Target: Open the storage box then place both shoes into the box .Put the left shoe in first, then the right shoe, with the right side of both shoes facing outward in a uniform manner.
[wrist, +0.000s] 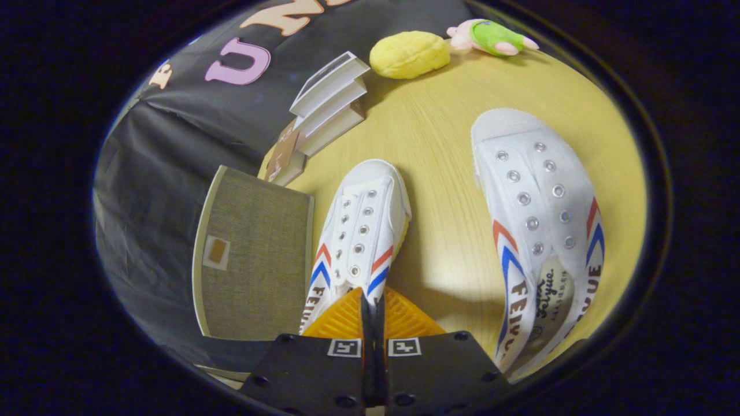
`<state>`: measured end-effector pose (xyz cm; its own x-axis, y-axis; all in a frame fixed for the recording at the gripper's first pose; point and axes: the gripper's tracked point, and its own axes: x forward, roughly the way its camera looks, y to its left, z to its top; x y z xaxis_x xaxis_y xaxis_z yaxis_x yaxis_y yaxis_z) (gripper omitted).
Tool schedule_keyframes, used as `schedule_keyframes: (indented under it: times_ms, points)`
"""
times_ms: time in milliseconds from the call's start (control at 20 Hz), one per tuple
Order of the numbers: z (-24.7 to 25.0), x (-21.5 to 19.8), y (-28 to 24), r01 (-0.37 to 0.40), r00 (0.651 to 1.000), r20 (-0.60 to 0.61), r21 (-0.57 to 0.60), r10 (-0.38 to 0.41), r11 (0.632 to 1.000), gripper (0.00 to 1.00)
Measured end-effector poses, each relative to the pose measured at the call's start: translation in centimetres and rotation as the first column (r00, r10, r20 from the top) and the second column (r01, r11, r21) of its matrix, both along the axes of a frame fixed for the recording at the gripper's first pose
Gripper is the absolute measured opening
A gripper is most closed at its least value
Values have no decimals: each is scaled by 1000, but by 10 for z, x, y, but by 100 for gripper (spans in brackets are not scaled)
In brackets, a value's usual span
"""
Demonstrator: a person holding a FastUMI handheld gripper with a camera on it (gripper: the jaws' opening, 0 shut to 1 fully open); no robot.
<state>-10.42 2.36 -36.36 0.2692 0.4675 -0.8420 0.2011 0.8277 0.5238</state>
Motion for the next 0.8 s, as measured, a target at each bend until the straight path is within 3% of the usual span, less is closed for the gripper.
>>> schedule_keyframes:
  times_ms: [350, 800]
  points:
    - [31, 12, 9, 69, 997, 37, 75, -72, 995, 3]
    - [103, 38, 29, 60, 988, 139, 80, -71, 995, 3]
